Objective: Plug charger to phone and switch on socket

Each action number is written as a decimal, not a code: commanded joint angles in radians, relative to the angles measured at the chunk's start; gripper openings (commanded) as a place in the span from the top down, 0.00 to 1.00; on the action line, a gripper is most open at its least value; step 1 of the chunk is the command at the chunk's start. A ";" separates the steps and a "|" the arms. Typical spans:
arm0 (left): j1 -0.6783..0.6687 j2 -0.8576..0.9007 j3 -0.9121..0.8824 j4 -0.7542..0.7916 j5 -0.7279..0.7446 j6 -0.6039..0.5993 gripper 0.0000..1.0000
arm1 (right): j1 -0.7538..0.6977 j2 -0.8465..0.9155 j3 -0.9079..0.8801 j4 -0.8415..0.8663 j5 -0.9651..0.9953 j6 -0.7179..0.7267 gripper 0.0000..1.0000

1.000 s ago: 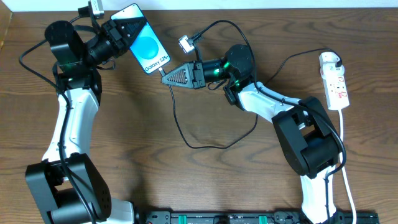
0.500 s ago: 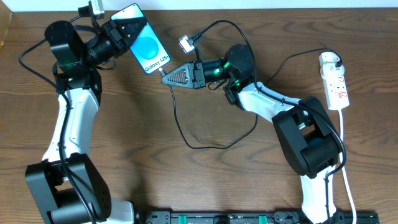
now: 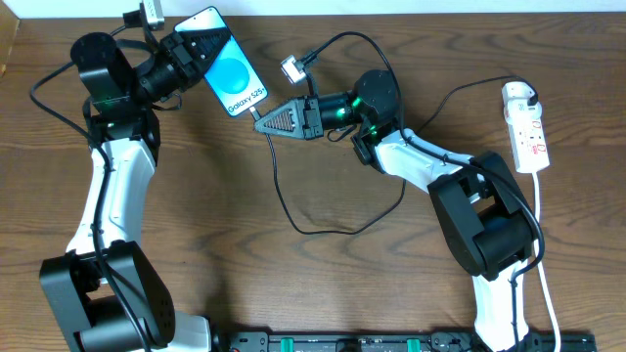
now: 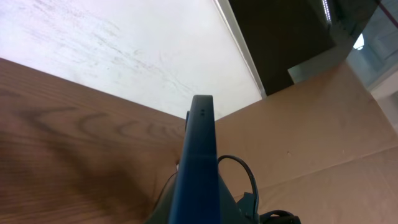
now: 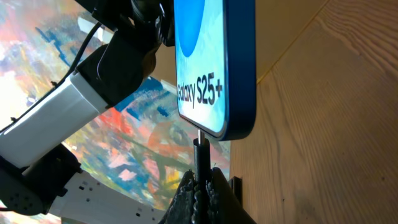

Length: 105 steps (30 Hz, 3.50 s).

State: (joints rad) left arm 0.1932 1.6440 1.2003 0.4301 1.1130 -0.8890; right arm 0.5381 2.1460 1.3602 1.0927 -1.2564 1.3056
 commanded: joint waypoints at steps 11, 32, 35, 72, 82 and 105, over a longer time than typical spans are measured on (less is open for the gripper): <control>-0.016 -0.010 -0.002 -0.002 0.058 0.010 0.93 | -0.009 -0.001 0.014 0.055 0.118 0.071 0.99; -0.016 -0.010 -0.002 -0.002 0.102 0.009 0.93 | -0.009 -0.001 0.014 0.067 0.145 0.130 0.99; -0.016 -0.010 -0.002 -0.002 0.107 0.009 0.93 | -0.009 -0.001 0.014 0.068 0.145 0.131 0.99; -0.016 -0.010 -0.002 0.002 0.093 -0.096 0.93 | -0.009 -0.001 0.014 0.068 0.178 0.076 0.99; -0.016 -0.010 -0.002 0.088 0.170 -0.093 0.93 | -0.009 -0.001 0.014 0.130 0.179 0.135 0.99; -0.016 -0.010 -0.002 0.088 0.246 -0.097 0.93 | -0.009 -0.001 0.014 0.130 0.190 0.118 0.99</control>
State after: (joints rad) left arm 0.1944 1.6440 1.2003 0.5224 1.2022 -0.9756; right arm 0.5430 2.1460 1.3571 1.2163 -1.2594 1.4345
